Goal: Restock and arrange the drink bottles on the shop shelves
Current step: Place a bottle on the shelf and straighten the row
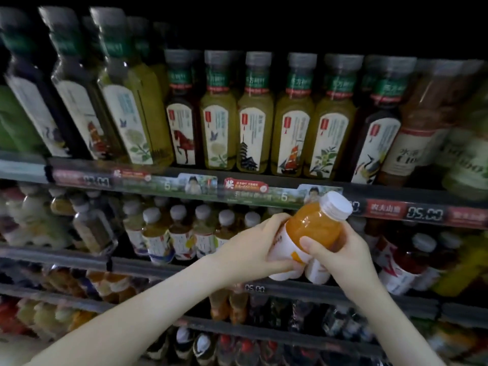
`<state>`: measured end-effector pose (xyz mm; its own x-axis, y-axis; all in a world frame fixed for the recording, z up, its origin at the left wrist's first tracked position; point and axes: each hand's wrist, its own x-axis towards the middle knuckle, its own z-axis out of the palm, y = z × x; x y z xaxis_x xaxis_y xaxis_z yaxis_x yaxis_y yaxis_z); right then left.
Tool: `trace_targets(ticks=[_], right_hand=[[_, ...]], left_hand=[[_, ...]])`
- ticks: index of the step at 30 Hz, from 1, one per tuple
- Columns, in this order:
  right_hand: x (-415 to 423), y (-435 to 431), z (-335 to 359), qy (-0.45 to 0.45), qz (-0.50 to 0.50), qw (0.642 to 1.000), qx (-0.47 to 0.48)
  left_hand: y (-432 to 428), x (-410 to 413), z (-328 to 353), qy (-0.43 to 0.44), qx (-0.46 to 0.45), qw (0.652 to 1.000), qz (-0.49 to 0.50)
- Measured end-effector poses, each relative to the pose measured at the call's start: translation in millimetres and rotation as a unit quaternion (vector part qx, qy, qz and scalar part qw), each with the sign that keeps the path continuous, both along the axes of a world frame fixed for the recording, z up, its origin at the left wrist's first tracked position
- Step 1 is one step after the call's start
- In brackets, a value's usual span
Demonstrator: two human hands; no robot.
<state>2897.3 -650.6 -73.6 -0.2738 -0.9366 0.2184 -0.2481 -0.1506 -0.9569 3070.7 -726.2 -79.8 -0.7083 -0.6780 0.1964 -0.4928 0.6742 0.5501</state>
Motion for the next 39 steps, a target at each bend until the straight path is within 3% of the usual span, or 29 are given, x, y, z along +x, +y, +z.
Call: trace_targets(ticks=[5,9,15,21,26,34,39], right_hand=[[-1.6,9.1,-7.0,-0.007,-0.079,0.997,-0.011],[-14.9,21.5,-14.3,-0.001,-0.129,0.992,-0.001],[-43.7,35.4,-44.6,0.017,-0.195,0.980,0.032],[-63.7,41.5,-74.0,0.036,-0.228,0.970,0.072],[-80.3,43.9,-80.3,0.027,-0.222,0.970,0.095],[-102.8,44.0,-84.7,0.034,-0.213,0.971,0.105],[-102.3,41.5,-87.5,0.027,-0.196,0.976,0.097]], left_hand=[[-12.5,-10.3,-6.3,-0.023,-0.091,0.994,-0.055],[-18.7,-24.7,-21.6,-0.053,-0.086,0.992,-0.079],[-34.7,-36.8,-104.9,-0.206,-0.069,0.976,0.028],[-30.3,-70.9,-126.2,-0.105,0.079,0.988,0.085],[-34.6,-97.8,-118.5,-0.051,0.036,0.990,0.124],[-32.7,-116.6,-105.5,-0.157,-0.068,0.969,0.177],[-35.1,-110.7,-101.3,-0.193,-0.087,0.957,0.199]])
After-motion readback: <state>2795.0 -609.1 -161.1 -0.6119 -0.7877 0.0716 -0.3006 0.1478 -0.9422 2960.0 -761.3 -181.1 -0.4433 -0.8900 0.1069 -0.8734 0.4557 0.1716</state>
